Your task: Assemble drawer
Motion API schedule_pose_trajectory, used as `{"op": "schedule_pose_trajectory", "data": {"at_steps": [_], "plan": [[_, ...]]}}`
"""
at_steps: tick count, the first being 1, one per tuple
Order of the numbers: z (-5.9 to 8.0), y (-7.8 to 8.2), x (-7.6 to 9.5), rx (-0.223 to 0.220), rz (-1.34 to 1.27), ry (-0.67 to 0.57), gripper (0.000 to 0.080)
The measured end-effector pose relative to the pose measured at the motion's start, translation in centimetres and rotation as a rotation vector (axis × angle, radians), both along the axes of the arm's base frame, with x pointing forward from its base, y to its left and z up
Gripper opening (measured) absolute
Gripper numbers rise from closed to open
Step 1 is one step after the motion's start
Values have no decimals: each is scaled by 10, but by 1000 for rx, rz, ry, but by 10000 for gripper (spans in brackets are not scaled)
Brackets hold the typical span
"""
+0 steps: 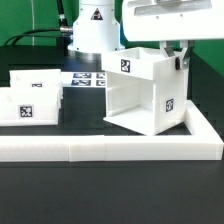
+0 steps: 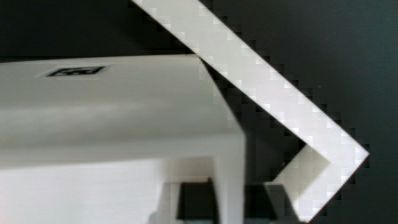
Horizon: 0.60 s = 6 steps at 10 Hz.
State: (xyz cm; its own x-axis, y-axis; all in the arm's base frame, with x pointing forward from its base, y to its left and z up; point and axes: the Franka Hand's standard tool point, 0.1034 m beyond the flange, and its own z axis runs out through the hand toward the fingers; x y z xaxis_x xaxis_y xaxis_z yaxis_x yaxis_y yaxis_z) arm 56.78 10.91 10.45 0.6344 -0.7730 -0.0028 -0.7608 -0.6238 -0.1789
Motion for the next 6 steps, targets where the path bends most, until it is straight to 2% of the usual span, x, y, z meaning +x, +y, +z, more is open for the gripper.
{"op": "schedule_pose_trajectory", "data": {"at_steps": [1, 3, 6], "plan": [[-2, -2, -2, 43, -190, 32, 39], [-5, -2, -3, 89, -406, 62, 41], [-4, -1, -3, 128, -549, 84, 41]]}}
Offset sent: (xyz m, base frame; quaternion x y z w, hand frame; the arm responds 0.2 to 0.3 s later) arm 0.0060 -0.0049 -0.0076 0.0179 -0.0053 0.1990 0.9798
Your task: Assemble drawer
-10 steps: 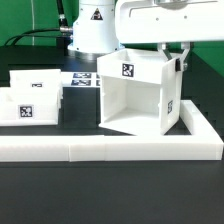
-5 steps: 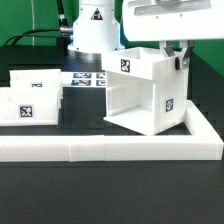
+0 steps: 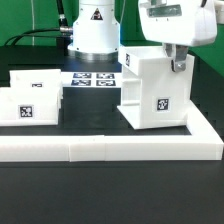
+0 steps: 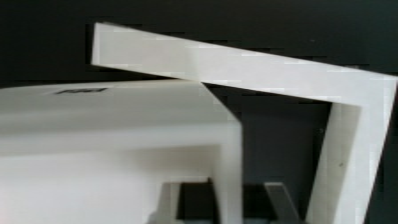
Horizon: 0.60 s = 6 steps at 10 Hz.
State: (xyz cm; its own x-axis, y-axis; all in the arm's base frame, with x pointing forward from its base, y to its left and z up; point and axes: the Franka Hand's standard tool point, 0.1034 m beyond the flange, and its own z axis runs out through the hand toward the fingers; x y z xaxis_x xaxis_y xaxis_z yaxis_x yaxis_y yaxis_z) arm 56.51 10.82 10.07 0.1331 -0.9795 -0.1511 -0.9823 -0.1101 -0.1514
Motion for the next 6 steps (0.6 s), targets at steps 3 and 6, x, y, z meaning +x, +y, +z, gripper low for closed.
{"op": "schedule_pose_trajectory", "data": {"at_steps": [3, 6], "plan": [[-1, 0, 0, 28, -100, 19, 41], [-3, -1, 33, 42, -105, 28, 41]]}}
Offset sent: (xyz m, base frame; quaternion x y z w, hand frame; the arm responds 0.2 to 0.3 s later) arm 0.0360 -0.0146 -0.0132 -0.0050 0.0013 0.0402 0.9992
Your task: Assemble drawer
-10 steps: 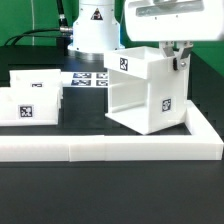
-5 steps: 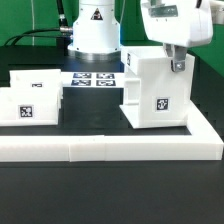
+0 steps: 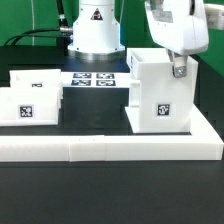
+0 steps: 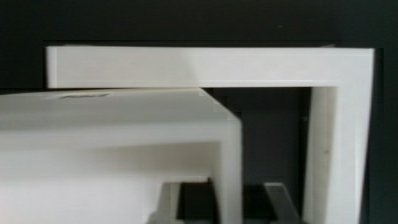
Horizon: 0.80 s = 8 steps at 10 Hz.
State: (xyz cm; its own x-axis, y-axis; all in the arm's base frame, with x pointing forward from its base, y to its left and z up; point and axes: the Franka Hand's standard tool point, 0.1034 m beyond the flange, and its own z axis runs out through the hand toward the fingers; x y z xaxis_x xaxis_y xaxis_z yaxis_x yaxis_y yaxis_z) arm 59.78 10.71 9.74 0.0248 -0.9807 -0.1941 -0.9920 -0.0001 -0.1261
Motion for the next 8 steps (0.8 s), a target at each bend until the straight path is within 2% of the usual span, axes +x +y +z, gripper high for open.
{"op": "schedule_pose_trajectory", "data": {"at_steps": [4, 8], "plan": [[2, 2, 33, 9, -22, -9, 41], [3, 3, 49, -1, -30, -15, 42]]}}
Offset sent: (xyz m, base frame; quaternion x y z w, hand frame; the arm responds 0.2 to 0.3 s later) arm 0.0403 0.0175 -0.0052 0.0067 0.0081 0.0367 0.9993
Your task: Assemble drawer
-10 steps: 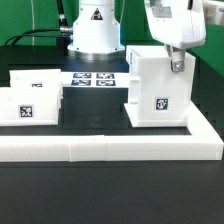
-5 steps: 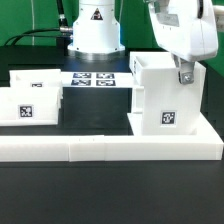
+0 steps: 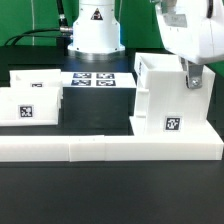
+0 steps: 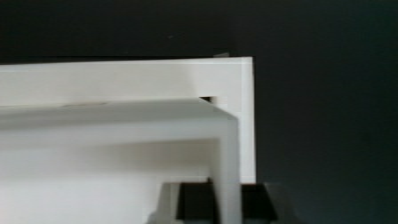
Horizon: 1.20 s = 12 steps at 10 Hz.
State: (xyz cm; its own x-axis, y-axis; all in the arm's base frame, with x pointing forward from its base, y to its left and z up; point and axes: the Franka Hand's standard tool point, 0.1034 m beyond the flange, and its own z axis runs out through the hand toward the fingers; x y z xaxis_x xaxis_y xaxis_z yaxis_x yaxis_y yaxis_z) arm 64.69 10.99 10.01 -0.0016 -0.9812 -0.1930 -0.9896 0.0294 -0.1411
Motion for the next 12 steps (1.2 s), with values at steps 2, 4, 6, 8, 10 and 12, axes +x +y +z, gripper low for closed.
{"op": "schedule_pose_trajectory", "data": {"at_steps": [2, 4, 6, 8, 10, 12], "plan": [[0, 0, 0, 0, 2, -1, 68], [0, 0, 0, -1, 10, -3, 205], [1, 1, 1, -2, 15, -9, 339], [2, 1, 2, -3, 24, -13, 613], [3, 1, 2, -4, 30, -15, 642], [9, -2, -2, -15, 142, -29, 648]]}}
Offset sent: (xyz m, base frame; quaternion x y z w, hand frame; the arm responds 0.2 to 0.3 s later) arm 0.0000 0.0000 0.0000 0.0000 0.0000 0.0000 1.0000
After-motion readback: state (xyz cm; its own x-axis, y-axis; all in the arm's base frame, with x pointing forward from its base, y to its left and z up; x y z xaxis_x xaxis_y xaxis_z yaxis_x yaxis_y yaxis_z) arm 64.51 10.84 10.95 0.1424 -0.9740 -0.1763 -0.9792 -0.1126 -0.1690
